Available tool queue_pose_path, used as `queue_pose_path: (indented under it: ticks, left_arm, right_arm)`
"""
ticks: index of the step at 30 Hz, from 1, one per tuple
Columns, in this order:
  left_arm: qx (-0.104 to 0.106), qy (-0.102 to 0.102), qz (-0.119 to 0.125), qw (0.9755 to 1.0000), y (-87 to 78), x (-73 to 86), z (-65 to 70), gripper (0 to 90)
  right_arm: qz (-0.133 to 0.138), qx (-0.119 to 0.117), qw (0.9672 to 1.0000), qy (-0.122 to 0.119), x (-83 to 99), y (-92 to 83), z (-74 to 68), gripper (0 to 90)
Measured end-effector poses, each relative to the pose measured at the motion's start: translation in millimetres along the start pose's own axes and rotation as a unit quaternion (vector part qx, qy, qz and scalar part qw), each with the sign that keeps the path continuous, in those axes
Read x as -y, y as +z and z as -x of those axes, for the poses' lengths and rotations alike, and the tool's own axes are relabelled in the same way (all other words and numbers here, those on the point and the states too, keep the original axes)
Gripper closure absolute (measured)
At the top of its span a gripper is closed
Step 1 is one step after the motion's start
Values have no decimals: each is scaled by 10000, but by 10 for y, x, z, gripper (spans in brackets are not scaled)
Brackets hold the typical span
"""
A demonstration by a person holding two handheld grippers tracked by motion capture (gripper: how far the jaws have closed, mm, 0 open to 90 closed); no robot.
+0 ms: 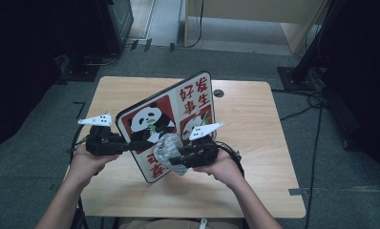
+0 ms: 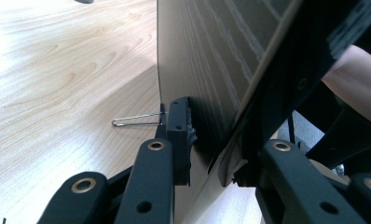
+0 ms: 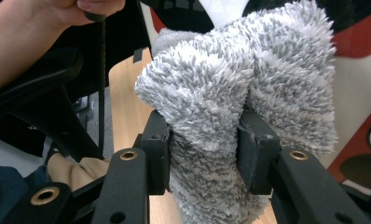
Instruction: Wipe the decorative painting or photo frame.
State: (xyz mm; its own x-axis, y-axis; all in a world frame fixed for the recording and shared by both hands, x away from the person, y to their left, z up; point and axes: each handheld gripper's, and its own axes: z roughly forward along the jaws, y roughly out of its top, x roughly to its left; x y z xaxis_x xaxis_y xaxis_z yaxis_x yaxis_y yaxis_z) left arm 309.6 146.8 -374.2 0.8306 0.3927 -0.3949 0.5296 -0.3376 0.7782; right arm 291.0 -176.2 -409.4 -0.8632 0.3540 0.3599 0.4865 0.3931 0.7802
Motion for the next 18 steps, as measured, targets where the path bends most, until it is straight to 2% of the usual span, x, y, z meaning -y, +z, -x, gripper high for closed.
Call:
queue_pose_path:
  ticks: [18]
  left_arm:
    - [-9,-6,2,10000,-1,2,0,736]
  right_arm:
    - [-223,-48,9997,130,291,139,81,609]
